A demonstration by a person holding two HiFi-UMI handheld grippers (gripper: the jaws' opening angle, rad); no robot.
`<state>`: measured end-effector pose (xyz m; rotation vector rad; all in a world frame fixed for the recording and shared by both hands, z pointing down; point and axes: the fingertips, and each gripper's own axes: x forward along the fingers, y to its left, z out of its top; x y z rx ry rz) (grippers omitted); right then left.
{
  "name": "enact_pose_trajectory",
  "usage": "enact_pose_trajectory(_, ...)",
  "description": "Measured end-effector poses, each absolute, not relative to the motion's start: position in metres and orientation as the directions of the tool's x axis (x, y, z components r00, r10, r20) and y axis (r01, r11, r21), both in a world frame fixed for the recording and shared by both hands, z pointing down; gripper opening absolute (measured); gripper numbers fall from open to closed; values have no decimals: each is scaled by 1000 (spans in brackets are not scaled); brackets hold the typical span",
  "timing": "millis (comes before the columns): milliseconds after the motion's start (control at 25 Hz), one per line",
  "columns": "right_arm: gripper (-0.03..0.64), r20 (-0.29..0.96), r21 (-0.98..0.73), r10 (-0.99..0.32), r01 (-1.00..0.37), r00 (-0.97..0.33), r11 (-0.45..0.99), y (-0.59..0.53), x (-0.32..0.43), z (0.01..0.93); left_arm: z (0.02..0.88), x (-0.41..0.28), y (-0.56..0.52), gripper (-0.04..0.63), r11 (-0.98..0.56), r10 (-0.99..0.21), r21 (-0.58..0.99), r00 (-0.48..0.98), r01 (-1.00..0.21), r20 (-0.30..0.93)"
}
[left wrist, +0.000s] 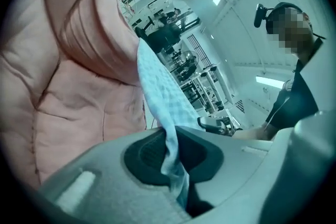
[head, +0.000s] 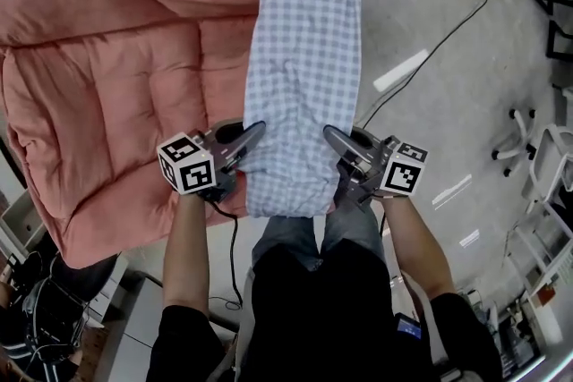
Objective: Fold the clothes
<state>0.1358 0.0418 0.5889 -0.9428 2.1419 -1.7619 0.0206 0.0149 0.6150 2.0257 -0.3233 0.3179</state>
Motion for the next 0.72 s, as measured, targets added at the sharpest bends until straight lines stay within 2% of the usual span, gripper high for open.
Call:
enact_pose_trajectory(200,12,187,-935,-583,-325,-791,140,42,142,540,553,22,9,25,-512,-123,804,952,-304,282)
enact_pose_trajectory(520,11,85,-903,-529,-290,-844,318,45,124,423,436,11,10,25,-619,-154,745,969,-249,196)
enact_pose_trajectory(720,12,55,-852,-501,-303,-863,428,46,117,362,376,-6,17,25,-688,-188,680,967,-254,171)
